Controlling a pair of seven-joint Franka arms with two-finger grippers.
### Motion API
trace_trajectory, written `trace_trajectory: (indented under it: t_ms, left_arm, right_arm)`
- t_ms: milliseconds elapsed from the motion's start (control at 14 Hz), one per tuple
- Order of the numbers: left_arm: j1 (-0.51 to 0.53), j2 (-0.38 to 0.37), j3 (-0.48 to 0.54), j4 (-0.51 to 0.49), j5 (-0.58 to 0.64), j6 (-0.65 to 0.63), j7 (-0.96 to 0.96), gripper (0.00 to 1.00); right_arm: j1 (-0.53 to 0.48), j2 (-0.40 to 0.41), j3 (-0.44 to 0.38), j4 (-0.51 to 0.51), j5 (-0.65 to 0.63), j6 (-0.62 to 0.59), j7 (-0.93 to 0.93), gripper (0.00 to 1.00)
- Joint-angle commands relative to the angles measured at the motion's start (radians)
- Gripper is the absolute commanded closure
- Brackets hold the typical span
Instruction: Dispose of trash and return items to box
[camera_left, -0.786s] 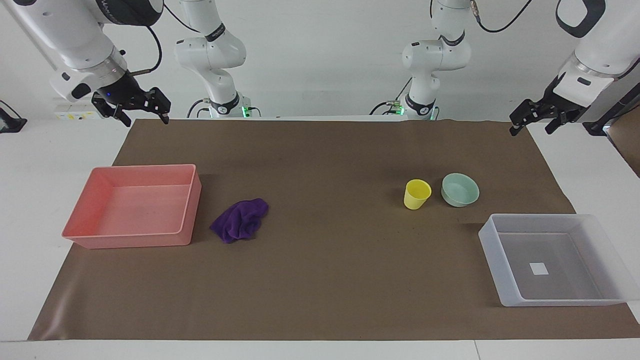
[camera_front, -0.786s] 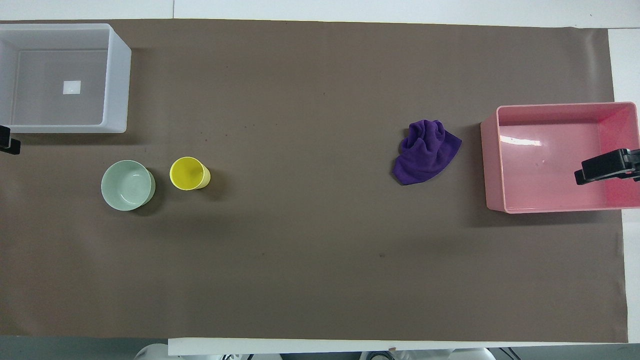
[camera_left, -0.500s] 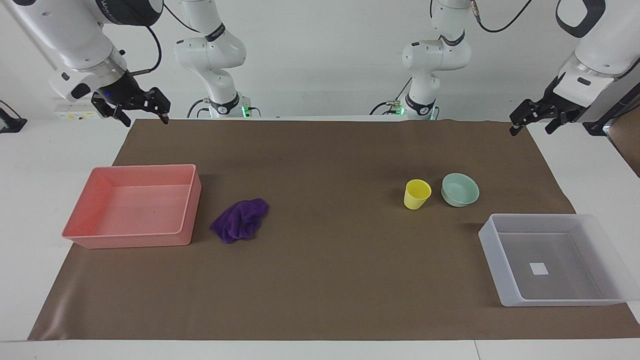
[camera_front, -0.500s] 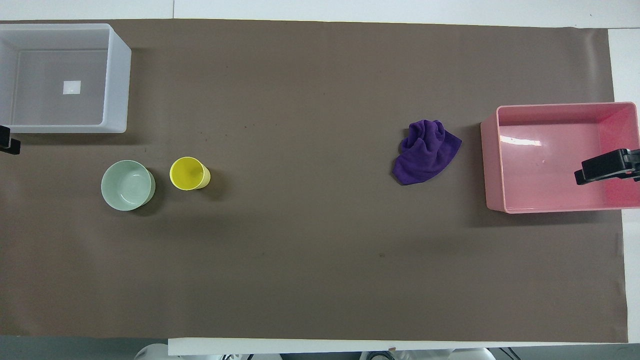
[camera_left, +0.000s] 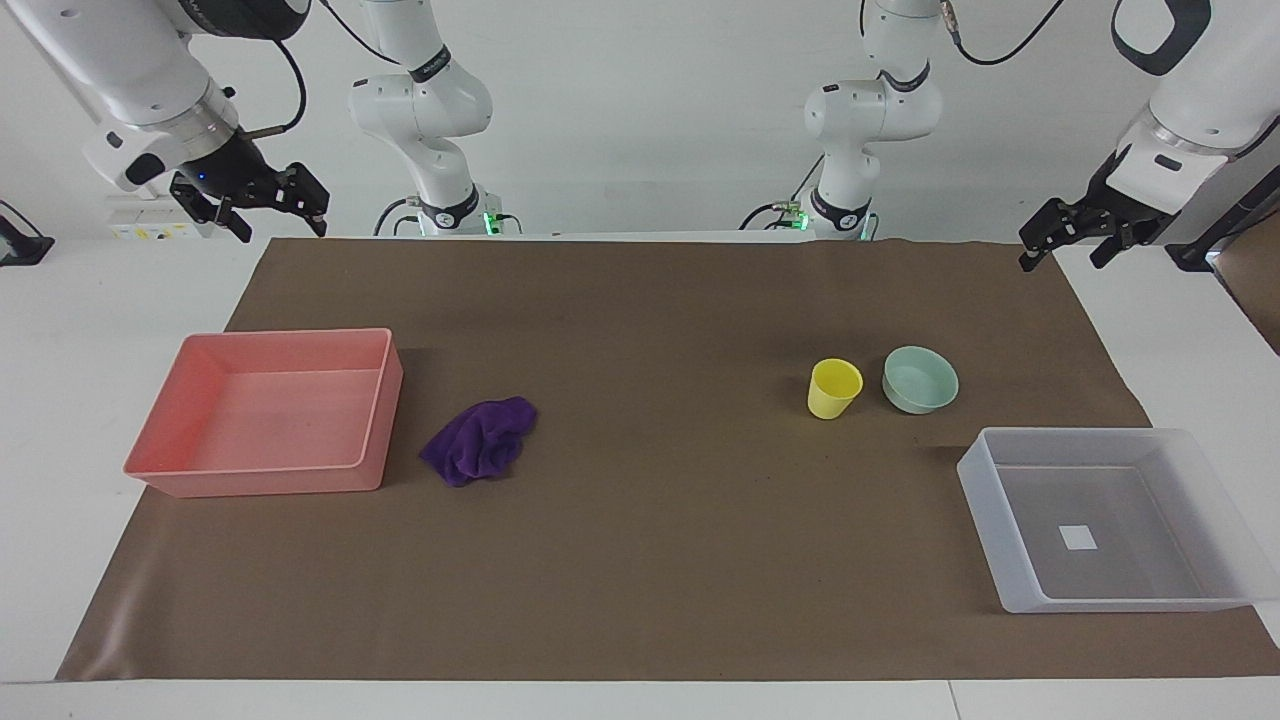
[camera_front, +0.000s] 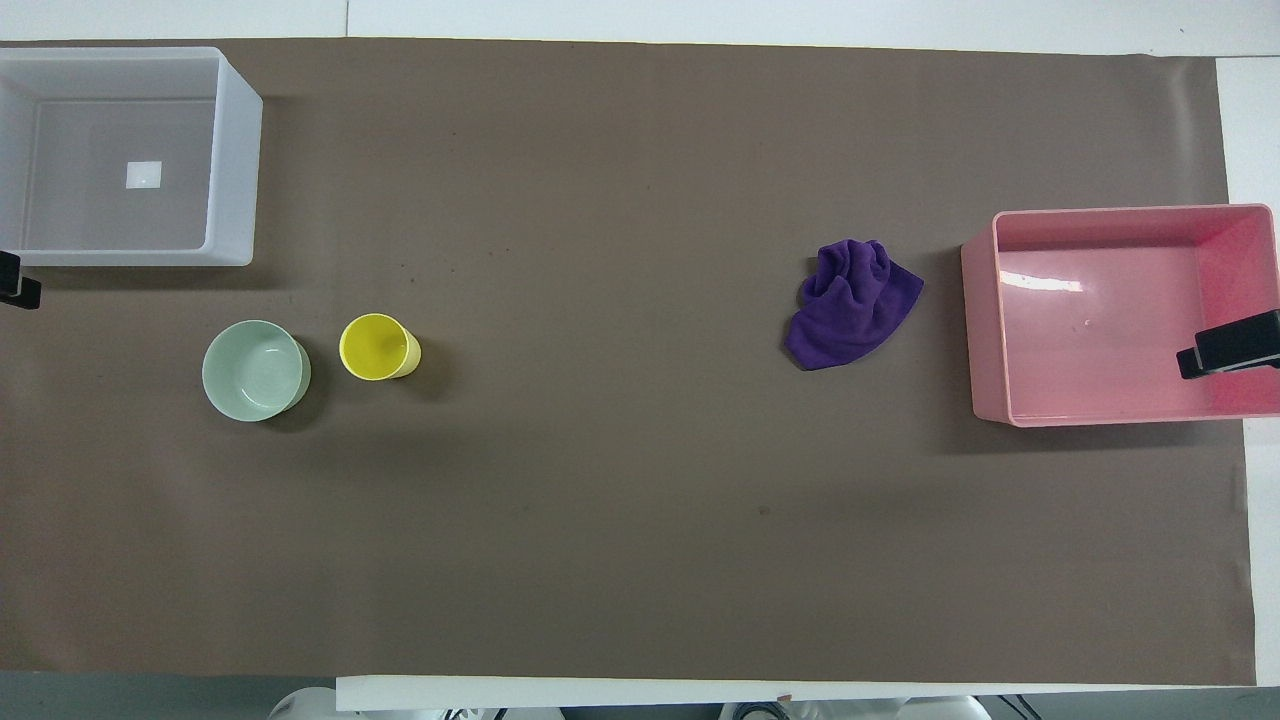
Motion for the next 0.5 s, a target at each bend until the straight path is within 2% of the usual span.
trace_trajectory:
  t_ms: [0, 214, 357, 429]
  left_arm:
    - [0.0, -0.01, 0.001, 0.001, 0.011, -0.019, 0.004, 0.0]
    - [0.002, -0.013, 0.001, -0.002, 0.011, -0.04, 0.002, 0.0]
    - [0.002, -0.024, 0.001, -0.01, 0.011, -0.066, 0.001, 0.0]
    - [0.0, -0.04, 0.001, -0.048, 0.011, -0.045, -0.004, 0.0]
  right_arm:
    - [0.042, 0.043, 0.014, -0.045, 0.004, 0.107, -0.012, 0.0]
    - [0.116, 0.137, 0.014, -0.065, 0.007, 0.239, 0.09, 0.0]
    - [0.196, 0.221, 0.014, -0.082, 0.013, 0.369, 0.157, 0.0]
    - [0.22, 0.264, 0.015, -0.088, 0.013, 0.431, 0.19, 0.0]
